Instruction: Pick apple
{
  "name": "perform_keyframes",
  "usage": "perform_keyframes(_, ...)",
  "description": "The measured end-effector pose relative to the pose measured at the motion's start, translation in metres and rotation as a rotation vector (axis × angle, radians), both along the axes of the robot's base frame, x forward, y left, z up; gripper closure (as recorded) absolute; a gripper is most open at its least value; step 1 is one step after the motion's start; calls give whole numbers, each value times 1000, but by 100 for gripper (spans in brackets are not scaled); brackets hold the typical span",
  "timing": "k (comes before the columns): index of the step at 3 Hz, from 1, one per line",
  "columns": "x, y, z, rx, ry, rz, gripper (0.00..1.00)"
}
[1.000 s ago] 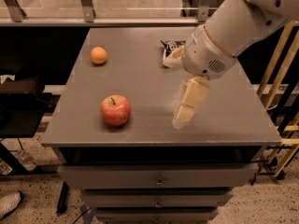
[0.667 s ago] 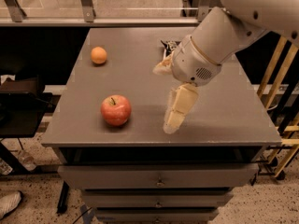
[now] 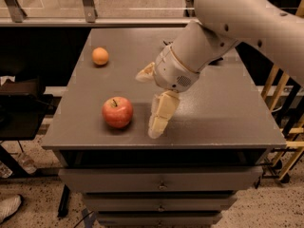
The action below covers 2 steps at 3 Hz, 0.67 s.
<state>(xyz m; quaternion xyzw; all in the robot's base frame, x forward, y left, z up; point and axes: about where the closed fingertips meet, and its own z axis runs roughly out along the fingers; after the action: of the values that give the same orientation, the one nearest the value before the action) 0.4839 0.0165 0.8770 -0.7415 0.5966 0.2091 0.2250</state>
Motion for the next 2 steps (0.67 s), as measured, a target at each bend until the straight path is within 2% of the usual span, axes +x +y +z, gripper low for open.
perform_keyframes(1,2,20,-6,16,-14,37,0)
perform_keyframes(2,13,38,-30,24,2,73,0)
